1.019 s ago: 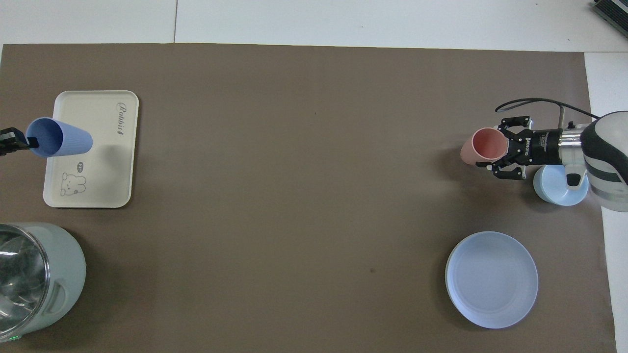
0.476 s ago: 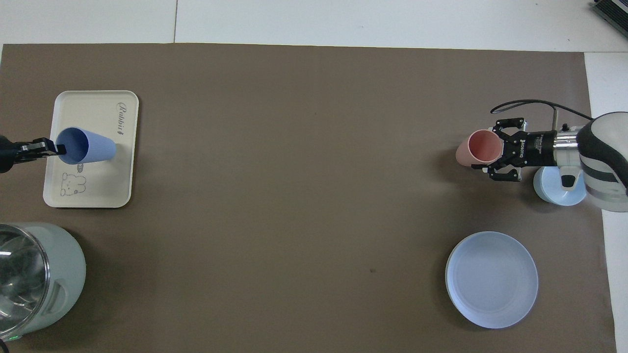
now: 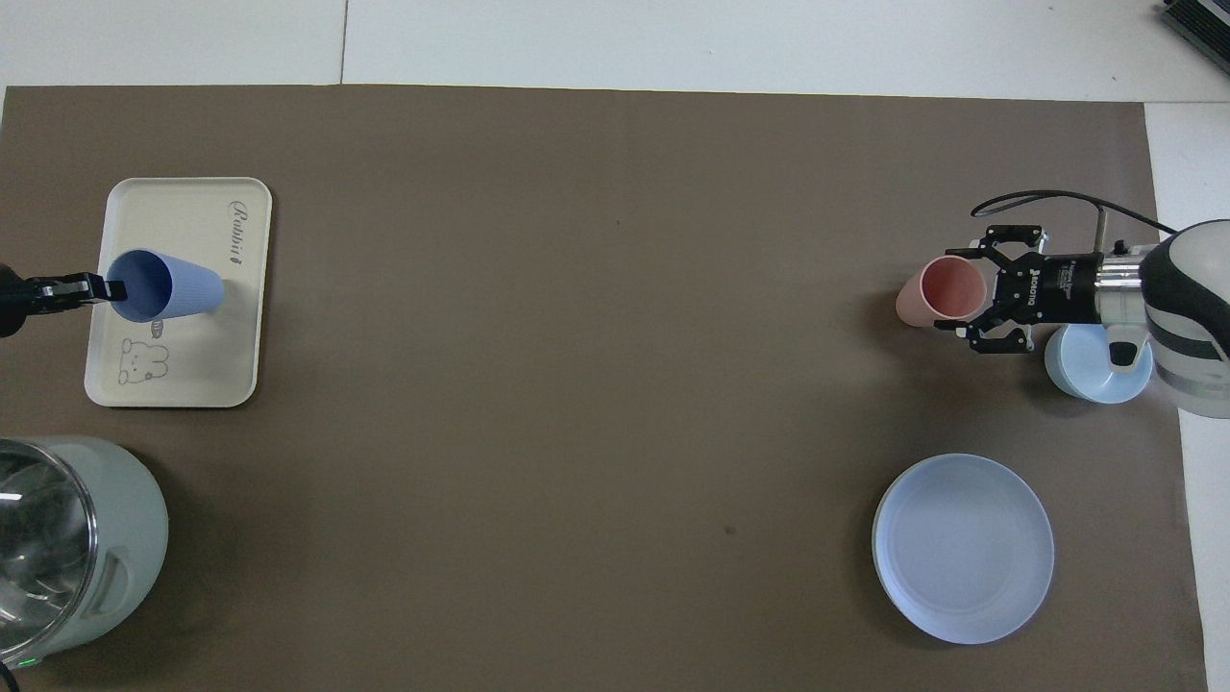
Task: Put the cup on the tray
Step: 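Lower the blue cup onto the cream tray with the left gripper, then open the left gripper off the cup while the right gripper withdraws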
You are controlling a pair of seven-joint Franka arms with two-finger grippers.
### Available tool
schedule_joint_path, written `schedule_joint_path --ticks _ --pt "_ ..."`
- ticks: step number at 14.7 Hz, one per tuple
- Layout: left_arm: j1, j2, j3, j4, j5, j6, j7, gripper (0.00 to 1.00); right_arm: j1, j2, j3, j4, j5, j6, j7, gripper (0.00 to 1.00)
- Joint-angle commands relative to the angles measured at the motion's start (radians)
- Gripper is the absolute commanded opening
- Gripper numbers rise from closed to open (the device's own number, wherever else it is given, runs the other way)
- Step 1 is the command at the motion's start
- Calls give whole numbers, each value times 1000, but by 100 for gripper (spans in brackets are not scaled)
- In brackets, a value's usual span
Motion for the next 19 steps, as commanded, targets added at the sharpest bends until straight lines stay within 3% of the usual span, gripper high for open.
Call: schedule_joint_path --ticks 1,5,8,14,19 --pt "-11 -2 7 -3 20 18 9 100 -2 -57 3 -22 -59 23 -55 97" --pt "-32 -58 5 36 59 -51 -8 100 20 -116 11 15 -263 21 -95 98" --pt "-101 -129 4 42 251 -111 -122 100 69 -178 11 14 -415 3 -248 99" --pt "-296 -273 -5 57 419 -393 -385 100 213 -311 16 12 -645 -95 -484 99" --pt "-432 -253 7 307 429 -738 -462 100 239 -363 20 73 -873 -189 -727 99"
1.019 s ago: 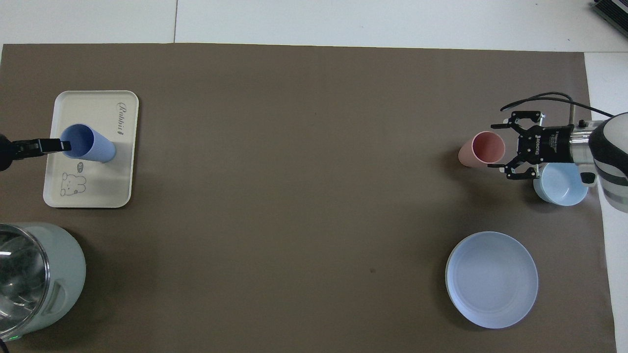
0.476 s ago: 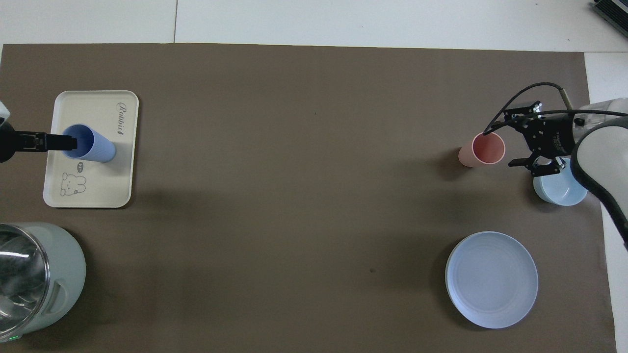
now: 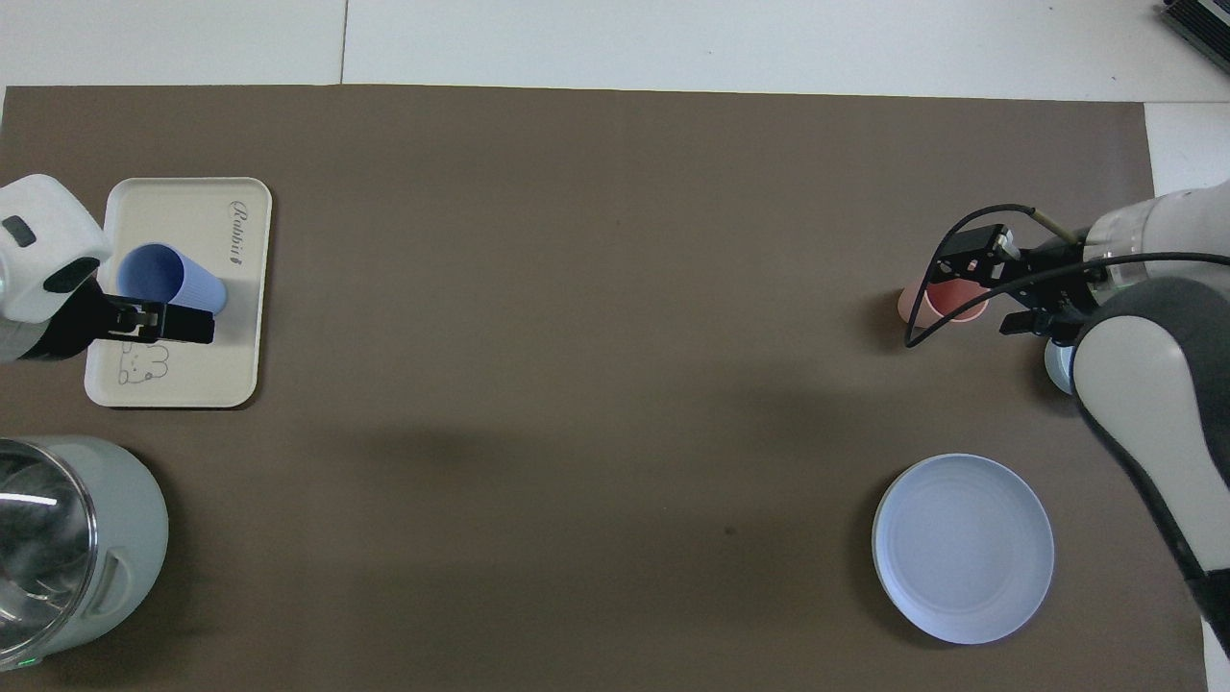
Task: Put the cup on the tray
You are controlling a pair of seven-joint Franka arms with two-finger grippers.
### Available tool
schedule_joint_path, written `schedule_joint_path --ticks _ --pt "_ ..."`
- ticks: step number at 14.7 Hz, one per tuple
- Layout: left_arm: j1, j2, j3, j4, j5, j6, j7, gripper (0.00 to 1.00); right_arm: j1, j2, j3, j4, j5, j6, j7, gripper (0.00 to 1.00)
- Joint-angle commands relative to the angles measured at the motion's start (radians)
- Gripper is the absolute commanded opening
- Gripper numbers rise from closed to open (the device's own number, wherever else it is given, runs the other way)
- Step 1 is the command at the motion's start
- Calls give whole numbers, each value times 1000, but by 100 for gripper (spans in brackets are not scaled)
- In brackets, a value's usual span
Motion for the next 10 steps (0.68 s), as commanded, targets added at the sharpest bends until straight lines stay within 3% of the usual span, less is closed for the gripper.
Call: schedule_joint_path --ticks 1,6,10 --pt "-70 35 29 154 28 -159 -67 100 -10 -12 0 71 -78 -96 -154 99" --pt "12 43 -3 239 5 -226 -58 100 -16 -10 -9 212 -139 -237 -245 99" --pt "53 26 -5 176 4 -160 -6 100 -19 11 -4 322 -135 -341 -300 99"
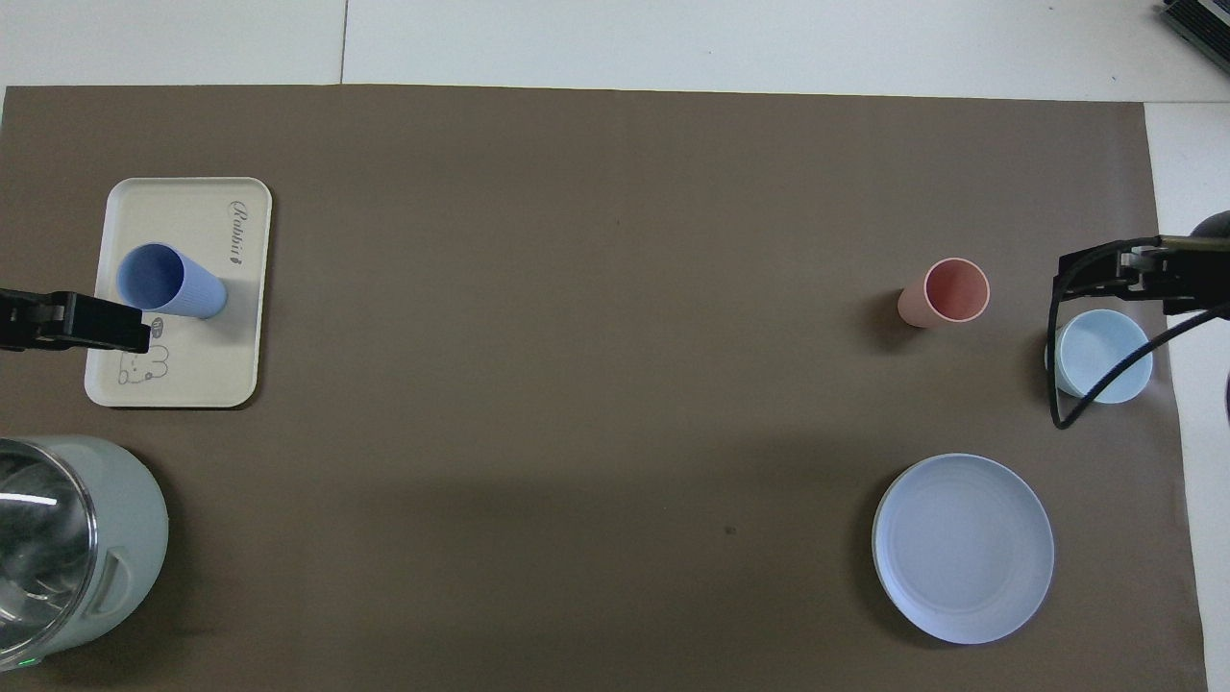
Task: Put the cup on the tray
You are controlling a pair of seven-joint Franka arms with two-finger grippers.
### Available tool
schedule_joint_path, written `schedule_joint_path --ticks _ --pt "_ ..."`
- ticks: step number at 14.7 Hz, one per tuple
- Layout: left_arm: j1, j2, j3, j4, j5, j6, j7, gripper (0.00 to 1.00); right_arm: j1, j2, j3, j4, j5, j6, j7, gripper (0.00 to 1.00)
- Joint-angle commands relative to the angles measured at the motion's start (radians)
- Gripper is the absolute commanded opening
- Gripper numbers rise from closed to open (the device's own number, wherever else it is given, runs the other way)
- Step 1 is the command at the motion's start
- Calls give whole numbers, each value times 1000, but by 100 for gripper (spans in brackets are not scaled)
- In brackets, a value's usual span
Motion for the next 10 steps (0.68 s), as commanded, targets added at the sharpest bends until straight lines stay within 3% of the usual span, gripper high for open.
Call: schedule_joint_path --ticks 1,5,7,10 --pt "21 -7 -10 -44 2 49 36 100 -7 30 8 72 -6 -74 -66 99" --pt "61 8 -39 -25 17 23 42 100 3 0 10 26 32 -114 -60 99" --pt "63 56 -45 22 19 0 46 100 7 -3 10 19 40 -117 -60 99" --pt "54 42 -42 12 14 11 63 100 7 -3 11 20 40 -114 -66 99"
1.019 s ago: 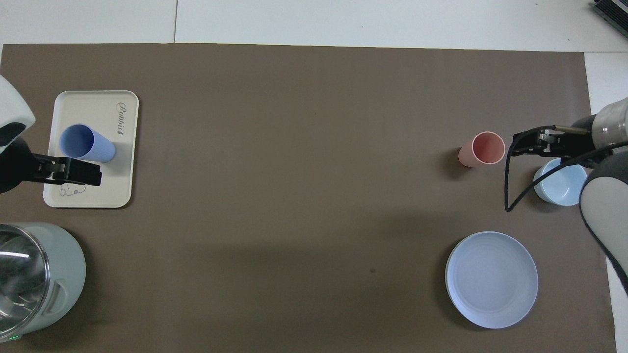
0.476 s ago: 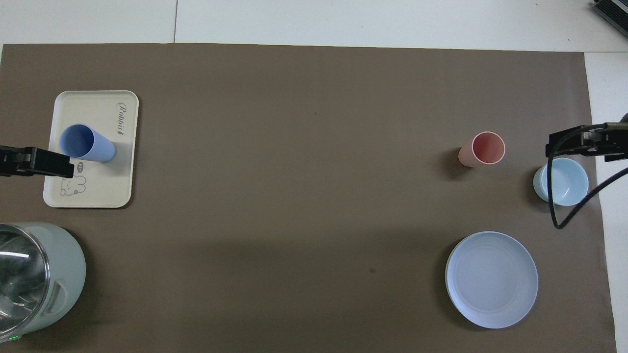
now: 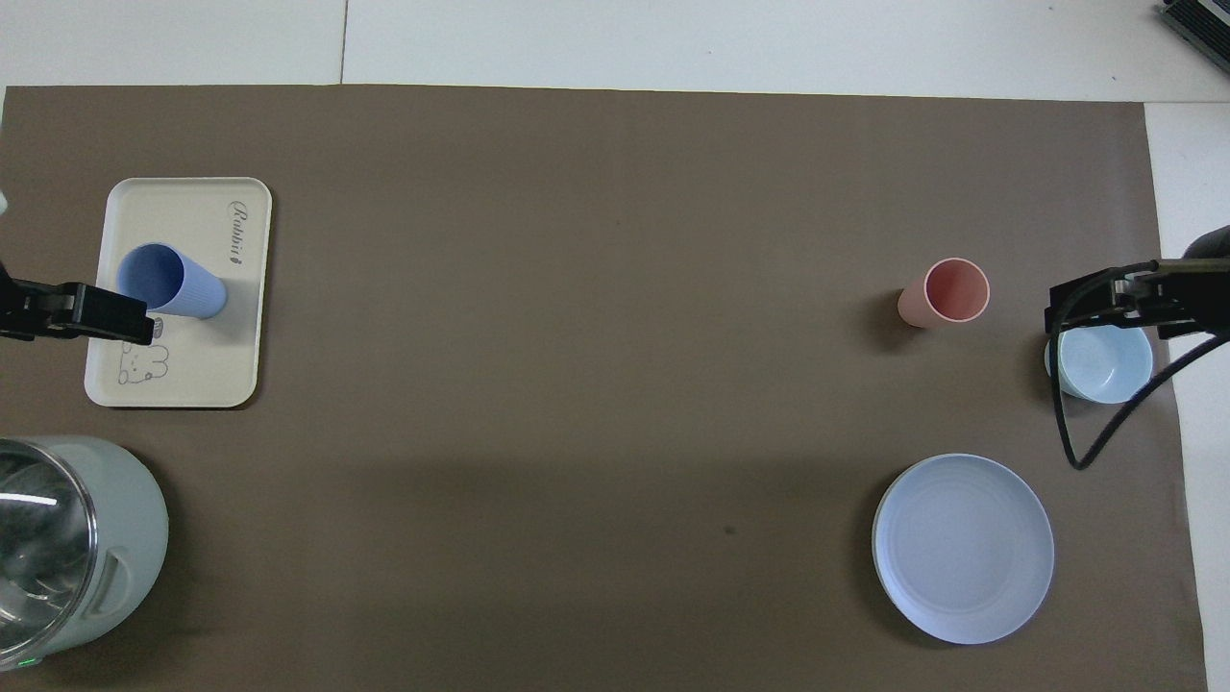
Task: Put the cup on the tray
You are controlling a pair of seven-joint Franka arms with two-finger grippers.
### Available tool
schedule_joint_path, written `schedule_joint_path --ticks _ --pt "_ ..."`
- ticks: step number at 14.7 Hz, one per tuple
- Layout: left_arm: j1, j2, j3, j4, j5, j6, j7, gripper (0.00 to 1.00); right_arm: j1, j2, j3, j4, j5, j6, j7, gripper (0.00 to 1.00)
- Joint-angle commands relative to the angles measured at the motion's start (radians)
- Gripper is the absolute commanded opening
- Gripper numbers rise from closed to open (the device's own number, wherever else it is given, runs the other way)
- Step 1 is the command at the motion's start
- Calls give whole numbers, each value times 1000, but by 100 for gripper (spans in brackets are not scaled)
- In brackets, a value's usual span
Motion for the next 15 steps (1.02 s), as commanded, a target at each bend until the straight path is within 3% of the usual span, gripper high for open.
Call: schedule_joint_path --ticks 1,15 --pt "7 -3 -12 9 14 -3 22 100 -6 -7 1 -10 24 -5 -28 99" --pt "16 -17 -5 20 13 -6 22 100 -11 -6 0 -7 25 -8 -24 99"
